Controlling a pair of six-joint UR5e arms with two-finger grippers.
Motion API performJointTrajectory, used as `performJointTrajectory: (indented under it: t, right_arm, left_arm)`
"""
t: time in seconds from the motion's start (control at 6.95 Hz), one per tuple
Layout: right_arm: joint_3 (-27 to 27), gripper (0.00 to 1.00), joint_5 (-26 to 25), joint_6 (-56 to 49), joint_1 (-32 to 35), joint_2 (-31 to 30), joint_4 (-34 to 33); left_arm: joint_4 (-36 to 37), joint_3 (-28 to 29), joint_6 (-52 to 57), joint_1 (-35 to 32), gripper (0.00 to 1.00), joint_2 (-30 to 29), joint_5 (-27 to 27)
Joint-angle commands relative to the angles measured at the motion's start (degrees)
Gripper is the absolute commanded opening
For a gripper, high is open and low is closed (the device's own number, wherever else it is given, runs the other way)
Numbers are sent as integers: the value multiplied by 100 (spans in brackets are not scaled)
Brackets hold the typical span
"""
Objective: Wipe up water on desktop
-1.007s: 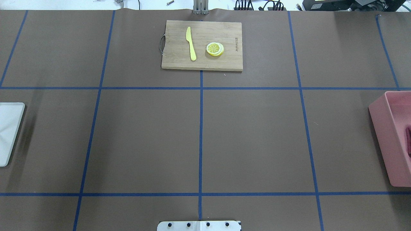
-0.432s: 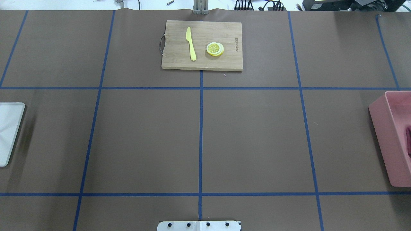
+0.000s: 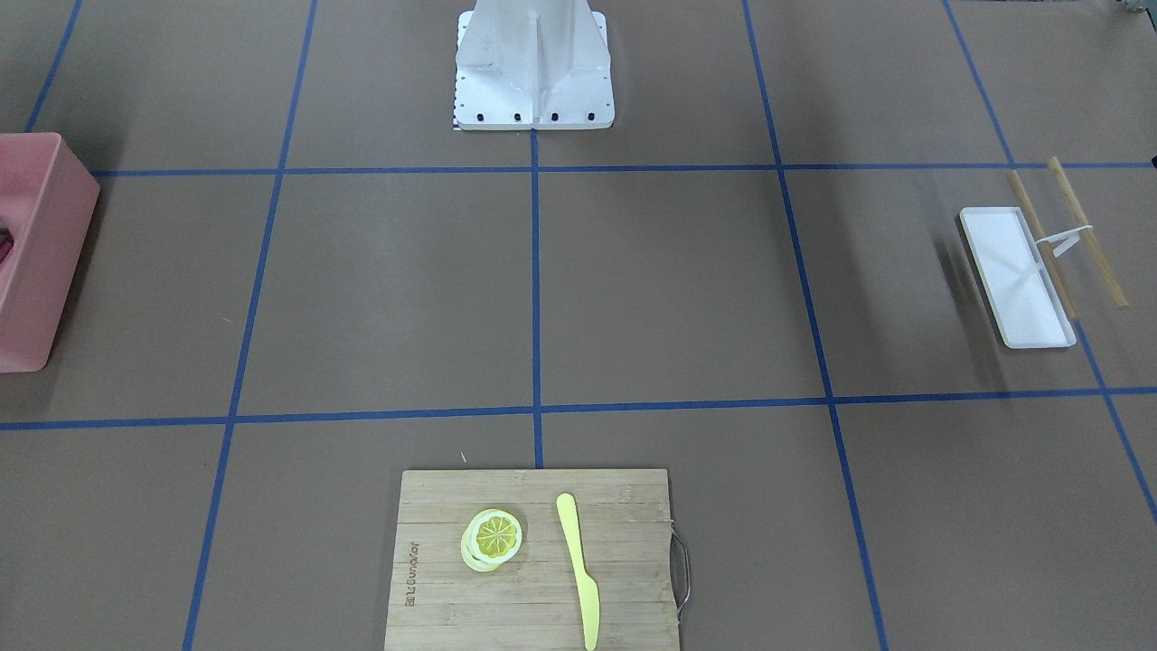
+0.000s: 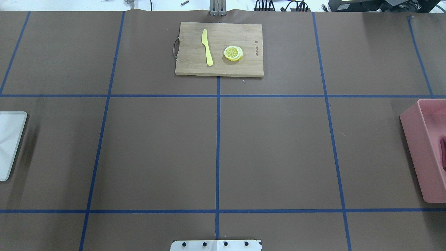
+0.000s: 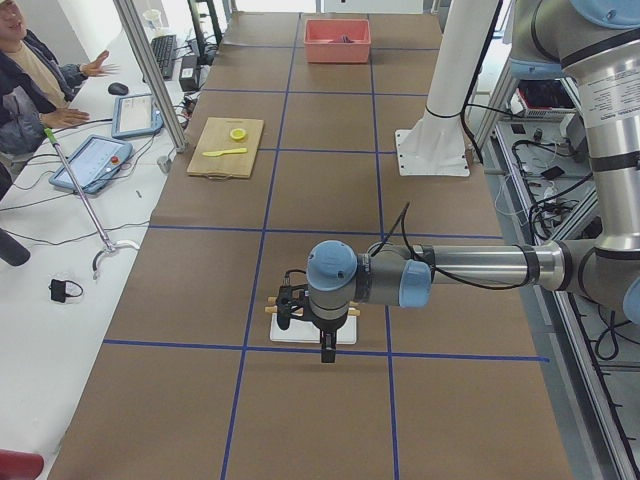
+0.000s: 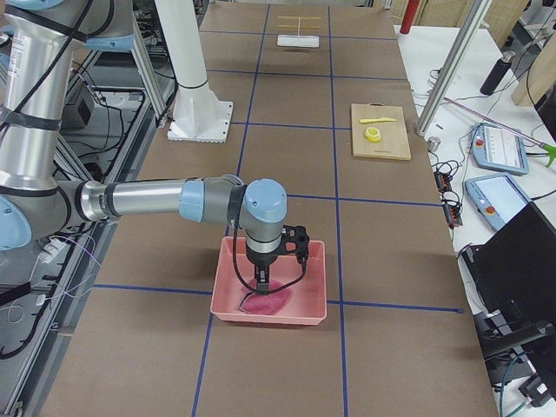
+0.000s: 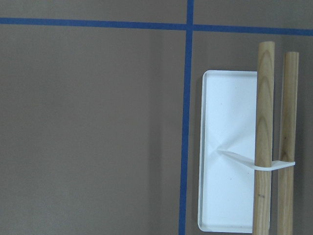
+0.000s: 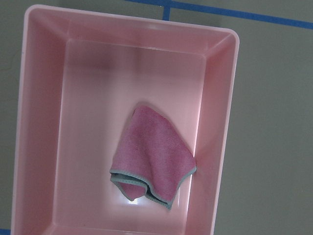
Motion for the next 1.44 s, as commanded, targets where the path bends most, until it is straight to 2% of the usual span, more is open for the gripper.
performJointTrajectory:
  t: [0.0, 1.29]
  right_arm:
    - [-19, 100, -58, -3, 5, 3, 3]
    - [17, 100, -68, -3, 5, 11, -6]
  left_arm:
    - [150, -28, 47, -19, 98, 8, -22]
    - [124, -221, 38, -63, 98, -53, -31]
